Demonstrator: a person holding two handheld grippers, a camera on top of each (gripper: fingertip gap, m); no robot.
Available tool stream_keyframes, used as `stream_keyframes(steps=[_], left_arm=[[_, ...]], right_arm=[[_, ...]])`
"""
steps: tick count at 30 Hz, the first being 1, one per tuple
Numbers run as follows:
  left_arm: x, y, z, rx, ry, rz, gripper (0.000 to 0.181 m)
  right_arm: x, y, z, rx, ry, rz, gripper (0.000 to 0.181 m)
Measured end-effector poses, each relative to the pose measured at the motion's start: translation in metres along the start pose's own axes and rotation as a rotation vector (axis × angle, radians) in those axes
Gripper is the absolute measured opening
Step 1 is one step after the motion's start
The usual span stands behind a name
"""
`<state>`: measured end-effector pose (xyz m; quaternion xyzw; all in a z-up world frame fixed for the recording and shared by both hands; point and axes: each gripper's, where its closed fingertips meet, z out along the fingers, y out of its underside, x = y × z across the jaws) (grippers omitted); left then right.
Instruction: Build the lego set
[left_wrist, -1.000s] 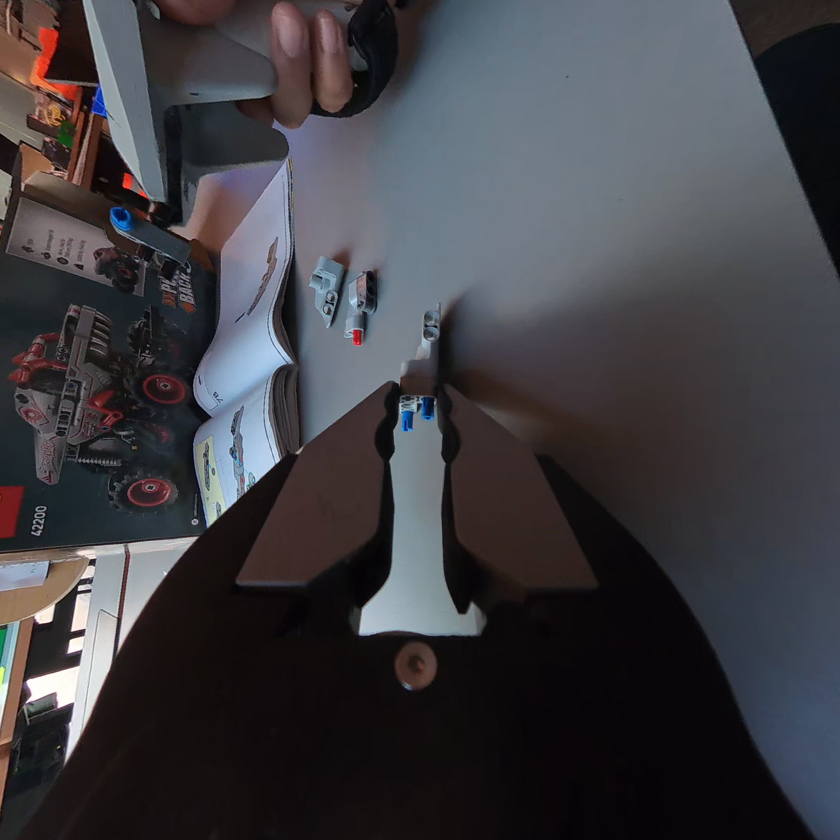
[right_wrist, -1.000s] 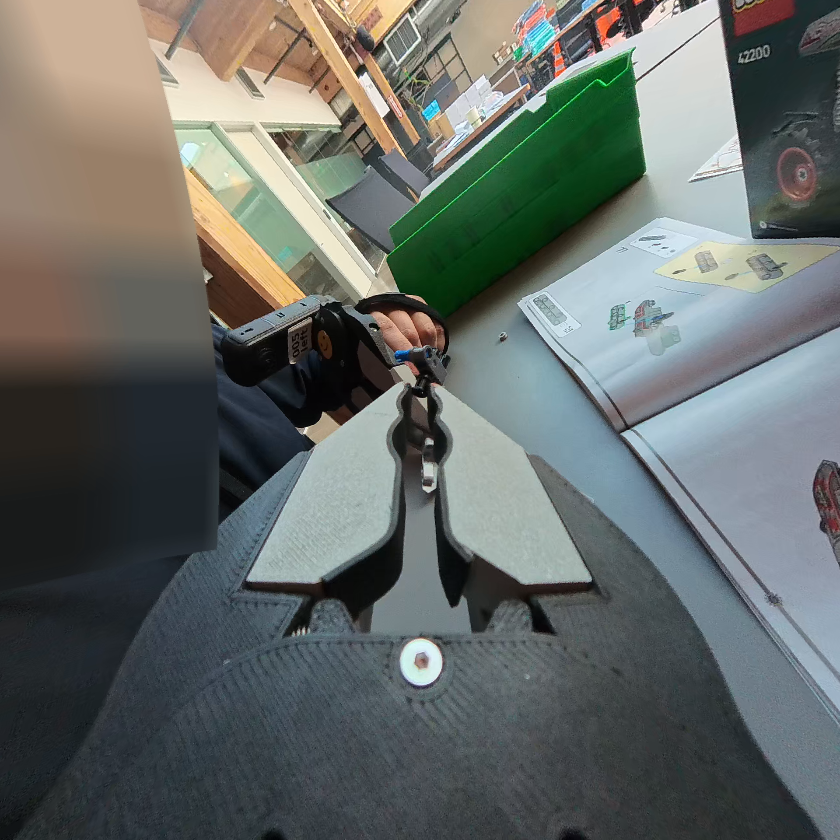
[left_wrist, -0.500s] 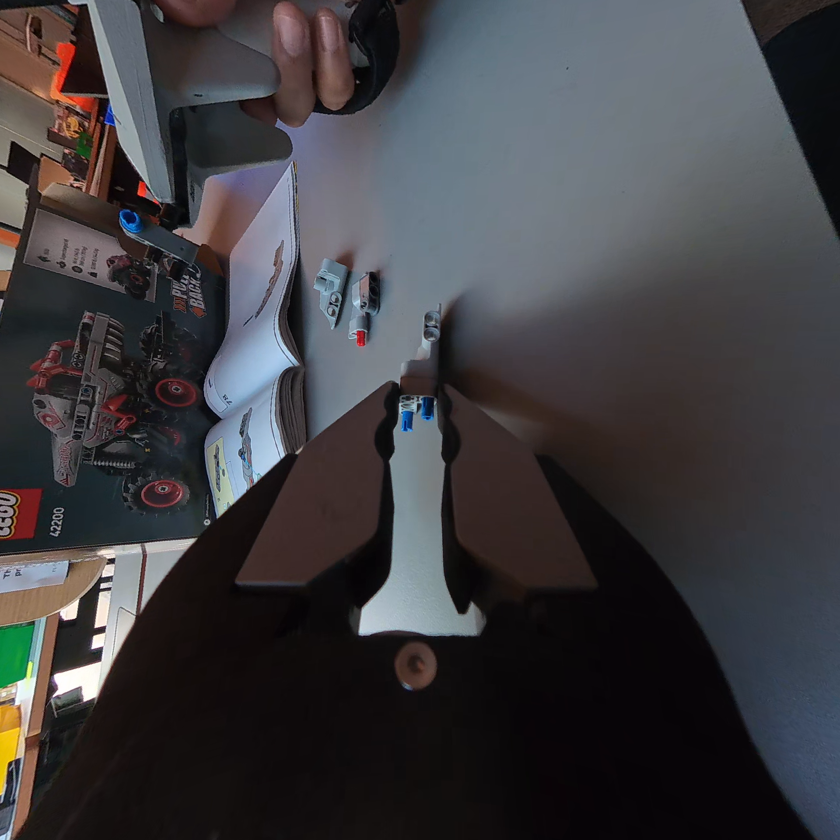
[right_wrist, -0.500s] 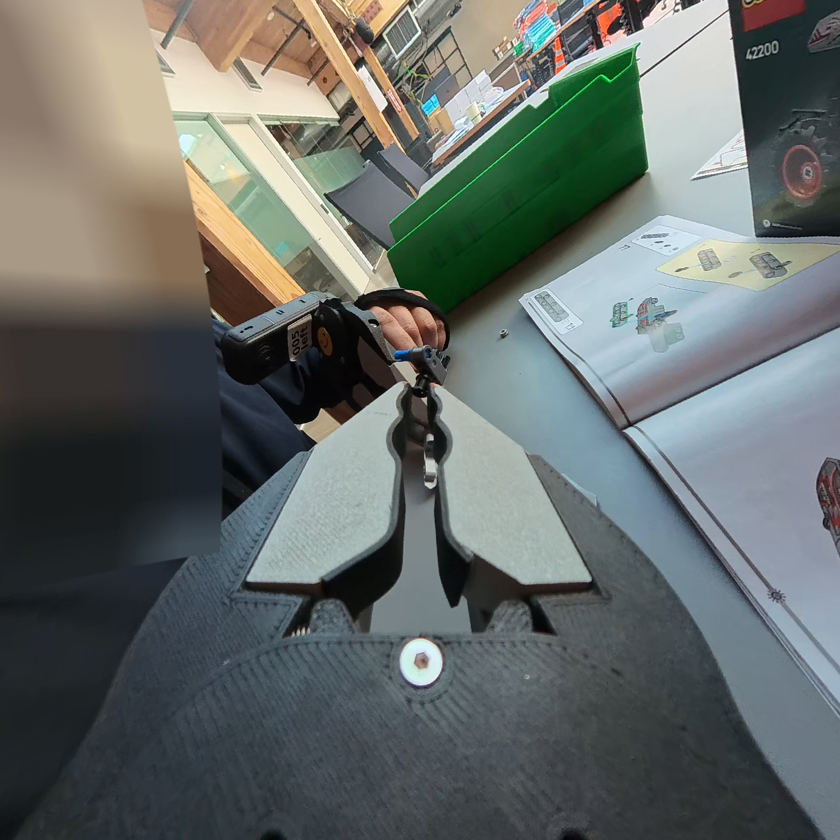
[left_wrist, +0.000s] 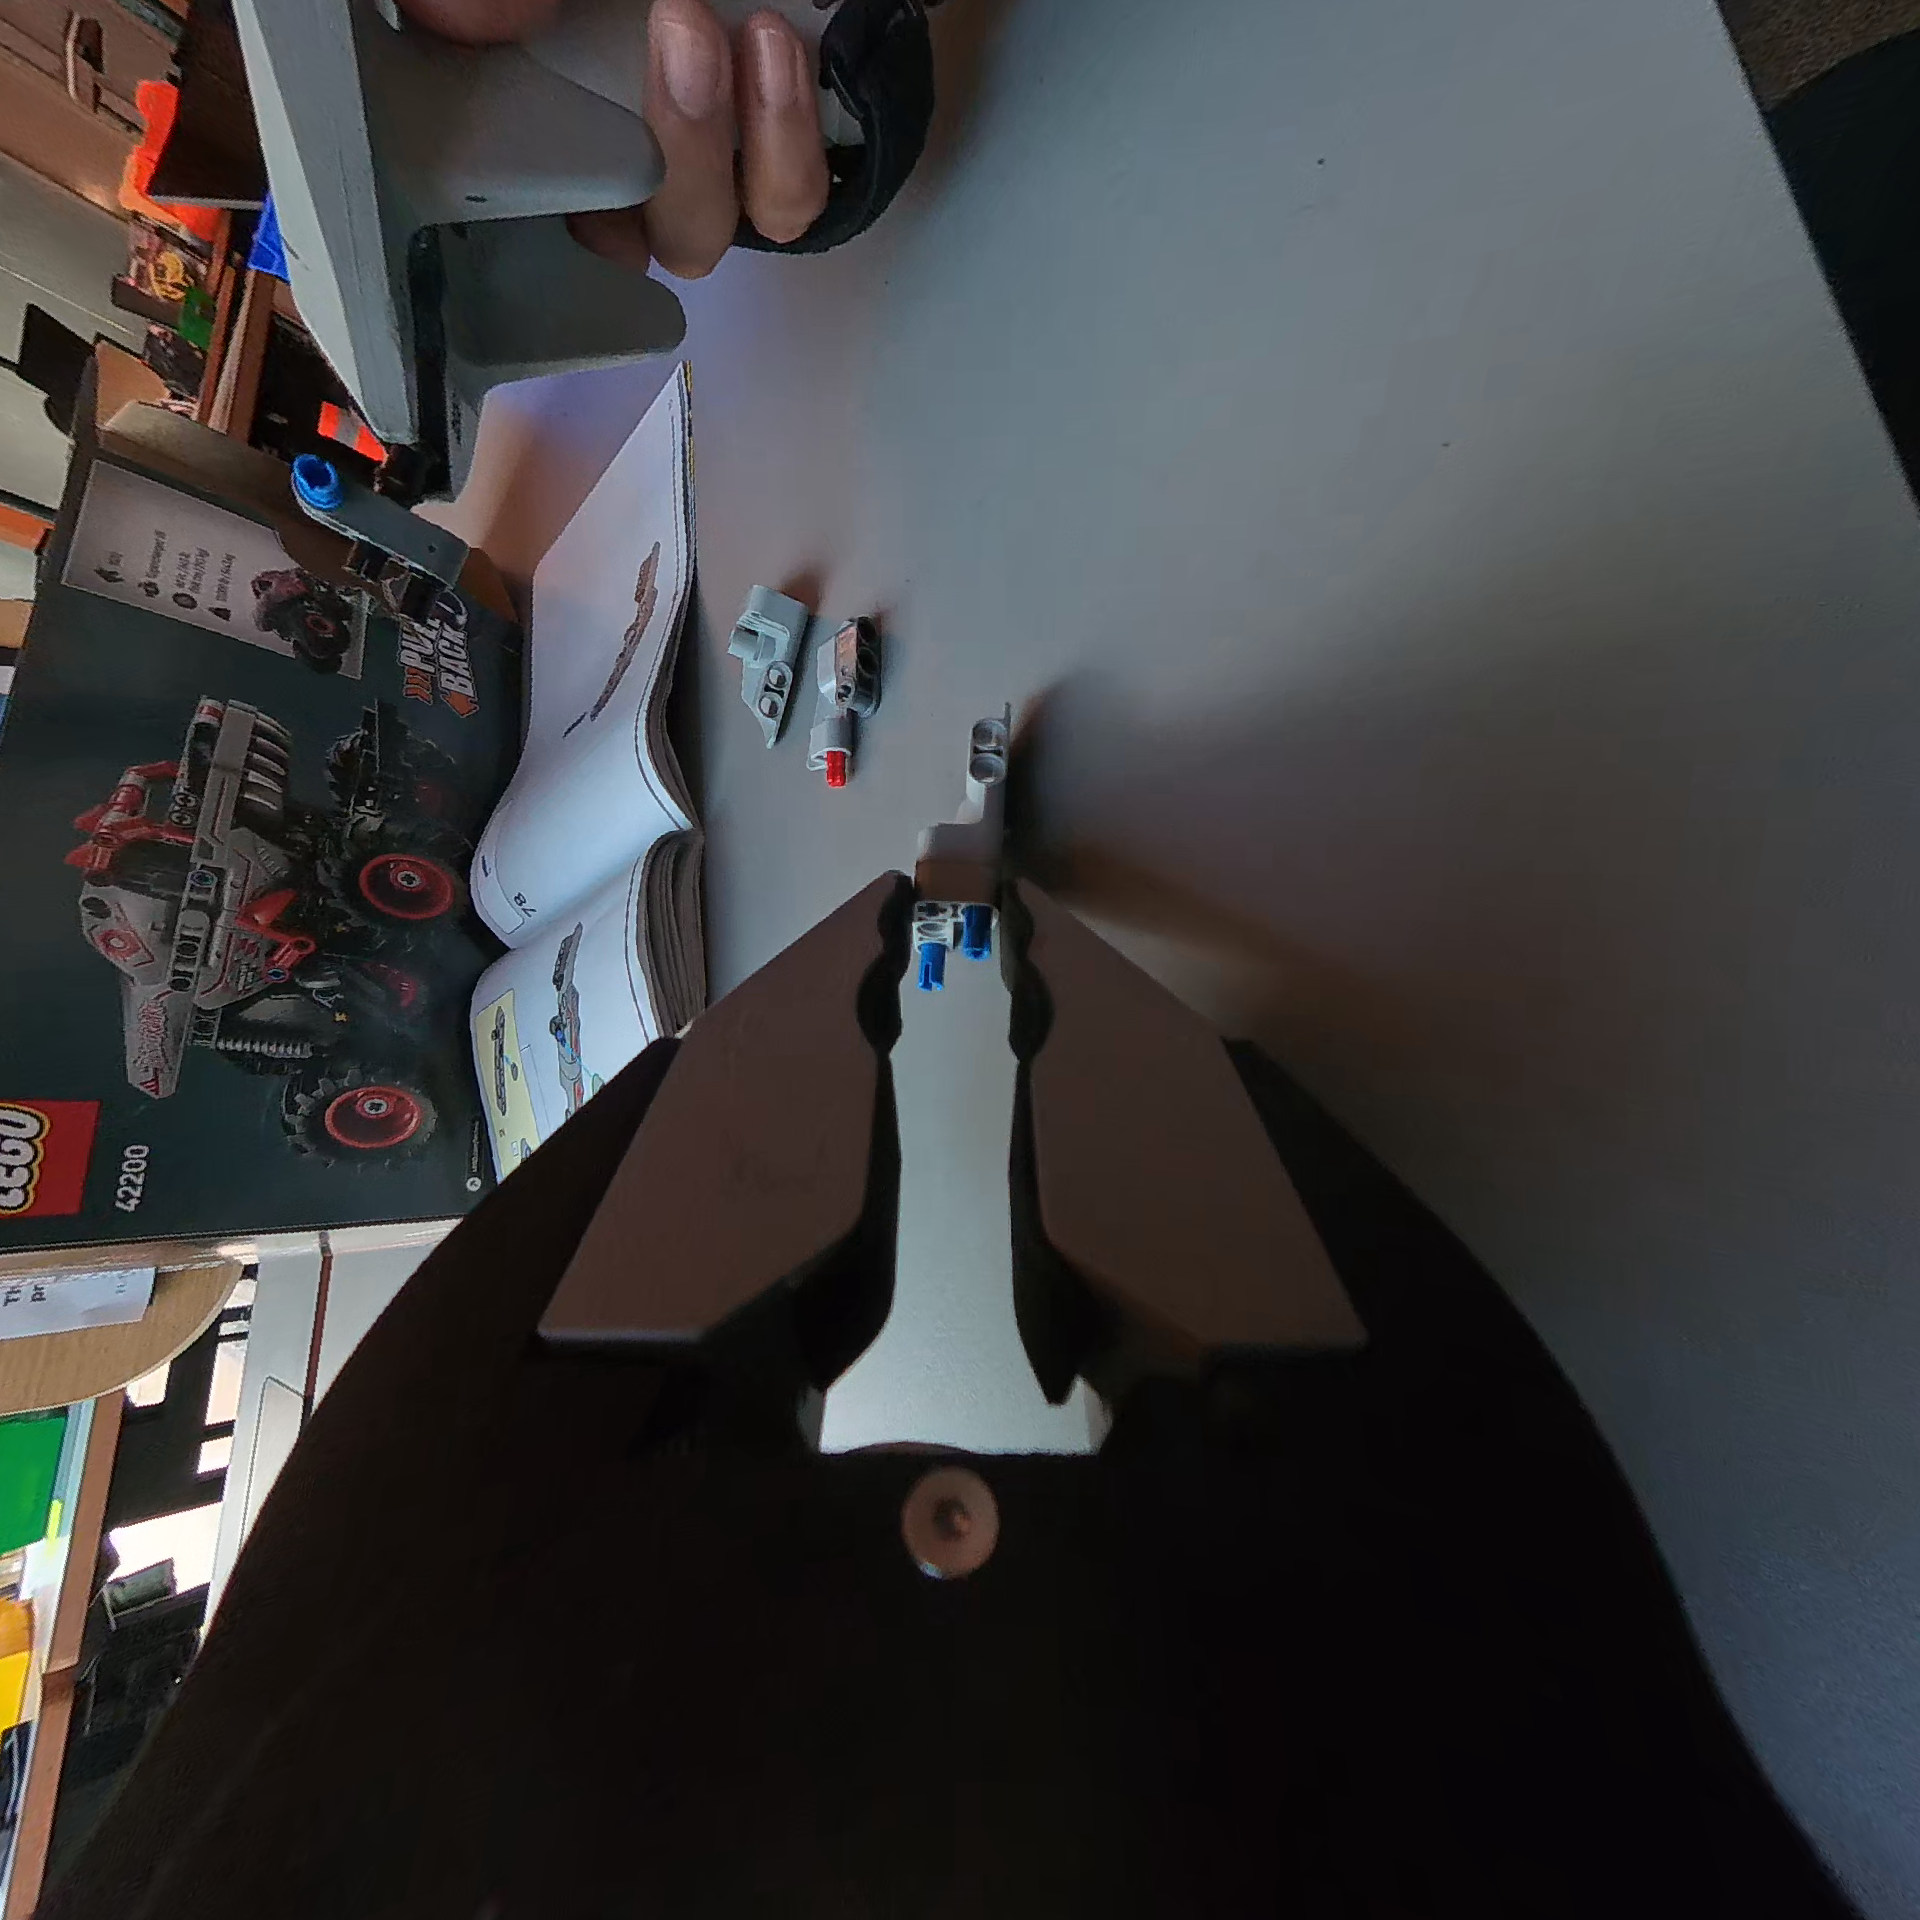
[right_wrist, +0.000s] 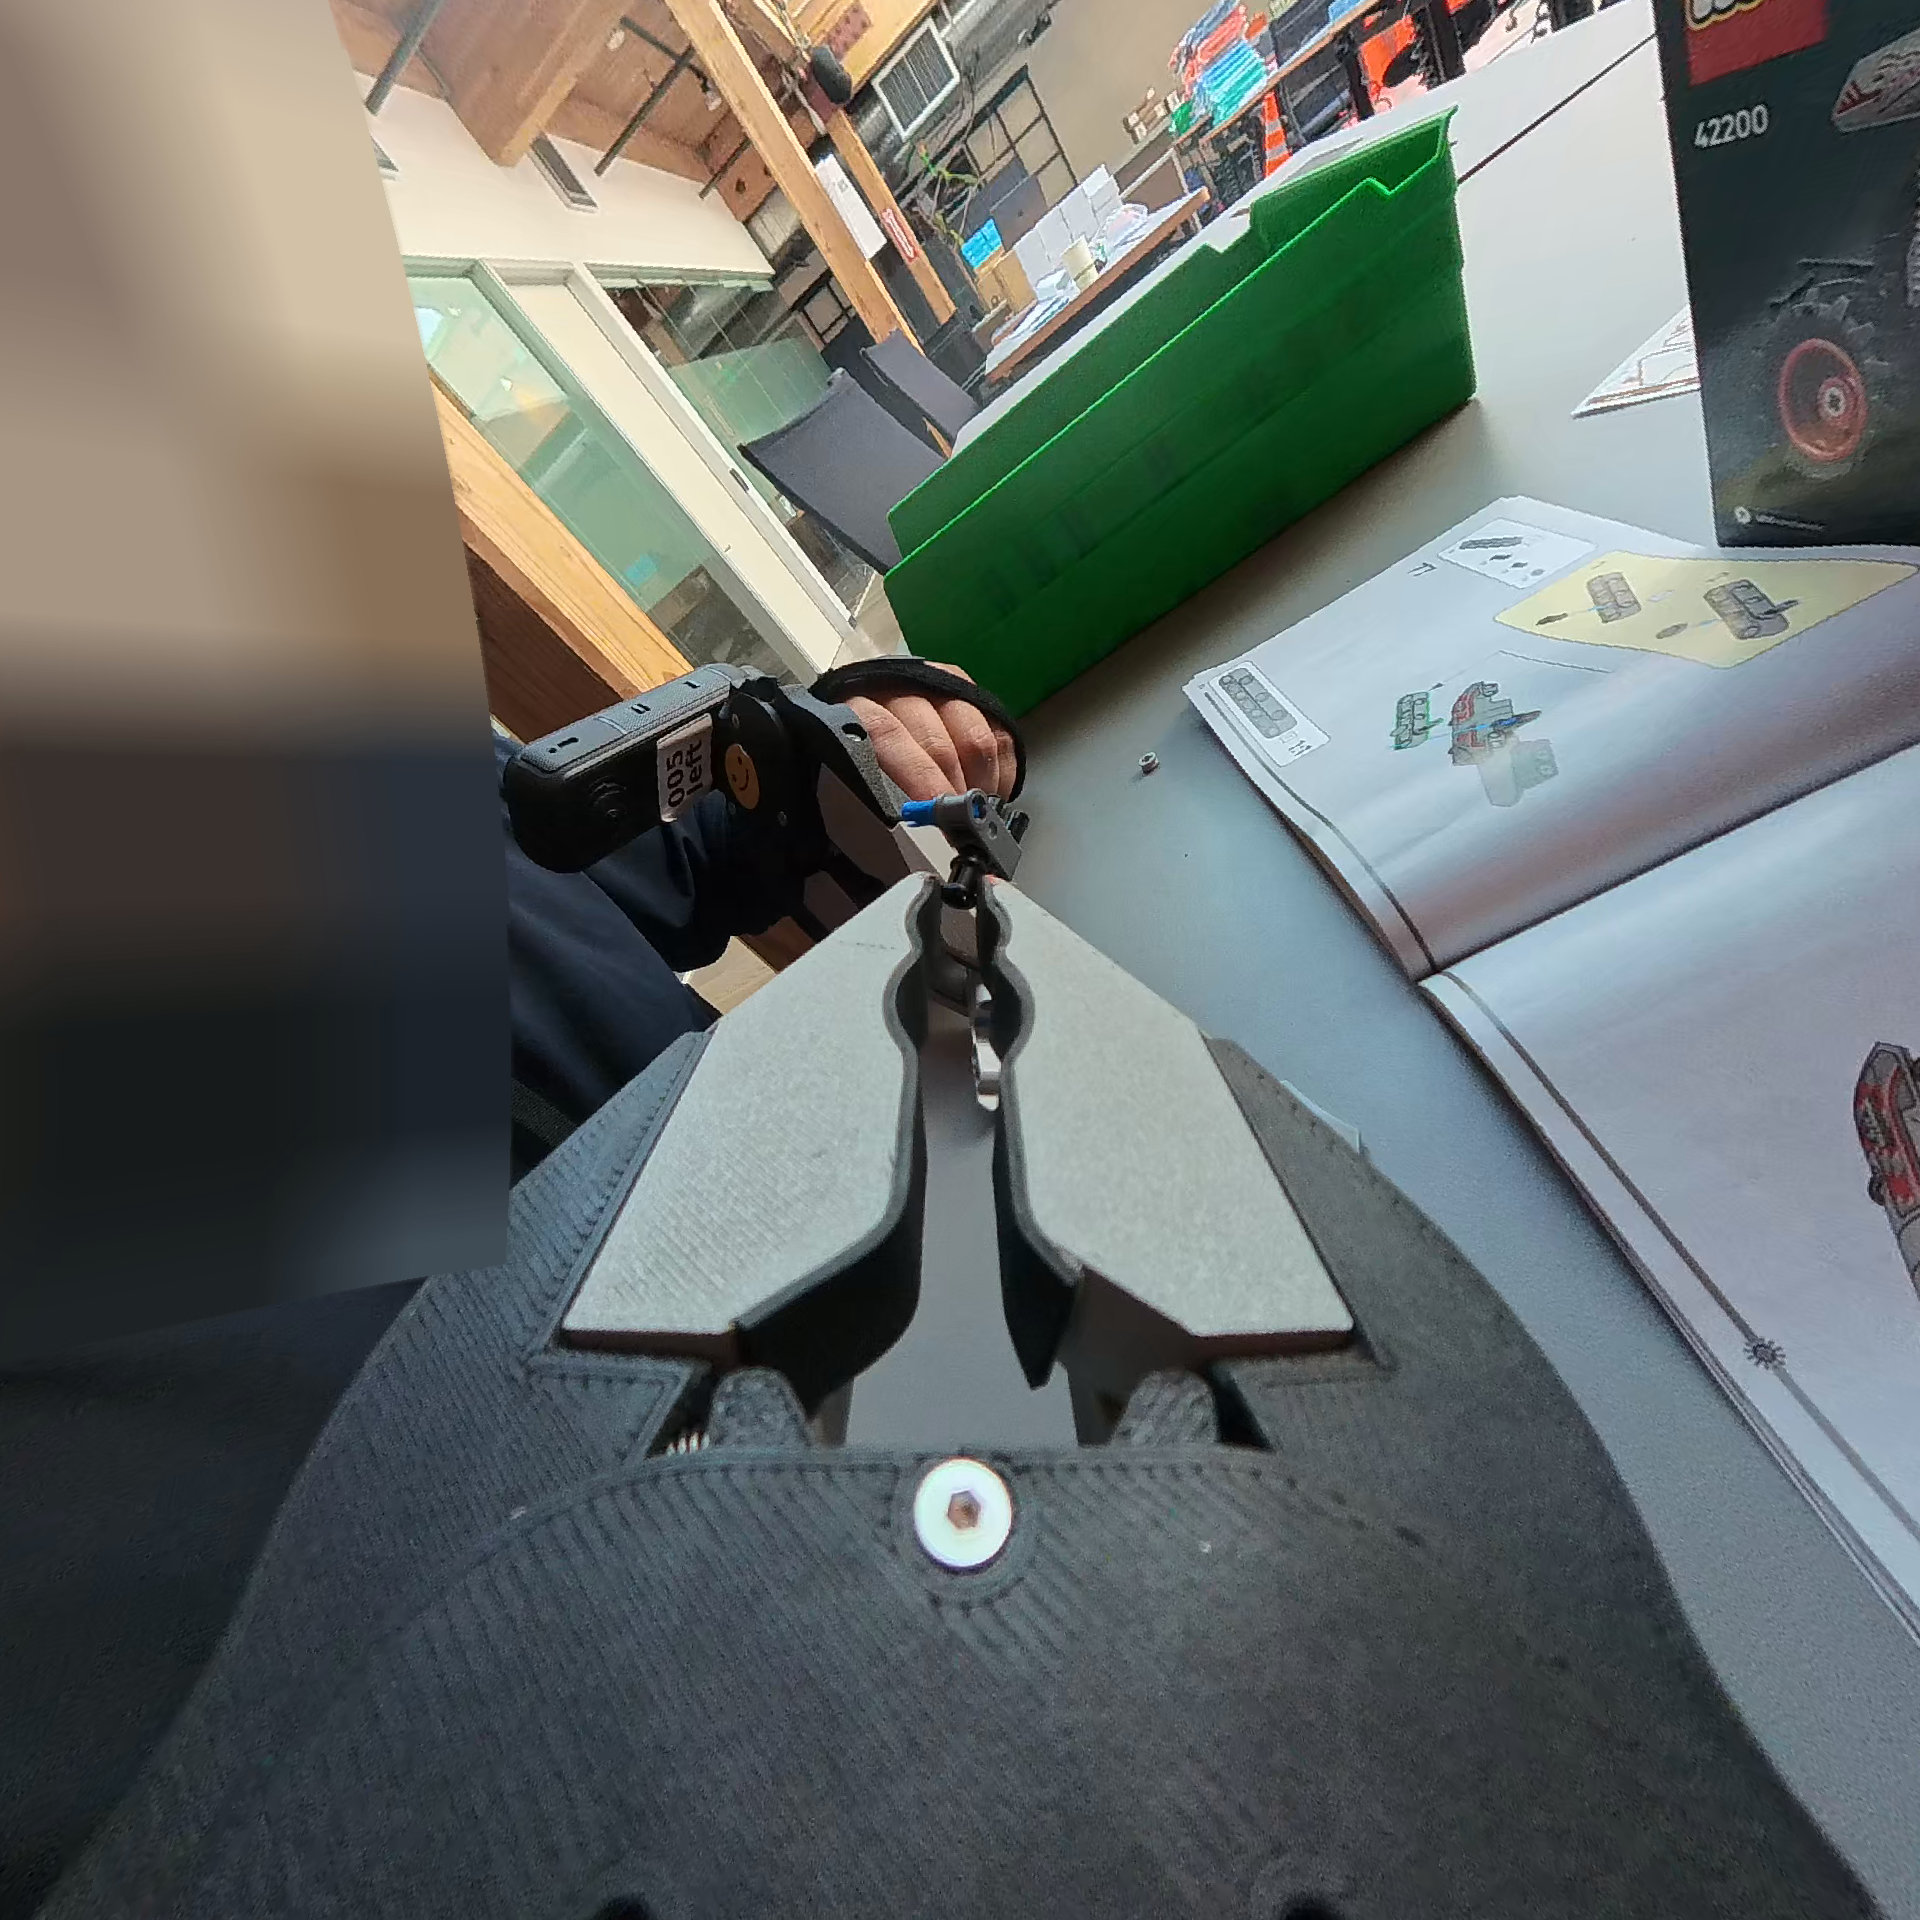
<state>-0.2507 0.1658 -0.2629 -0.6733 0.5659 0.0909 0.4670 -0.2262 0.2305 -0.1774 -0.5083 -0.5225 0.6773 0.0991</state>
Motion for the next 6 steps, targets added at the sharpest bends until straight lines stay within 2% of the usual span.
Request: stream_keyframes(steps=[6], left_arm=[[0.0002,0.0001,0.0,0.0,0.004,-0.006,0.014]], right_arm=[[0.0001,0.0002,-0.0001,0.0,0.0,0.002,0.003]])
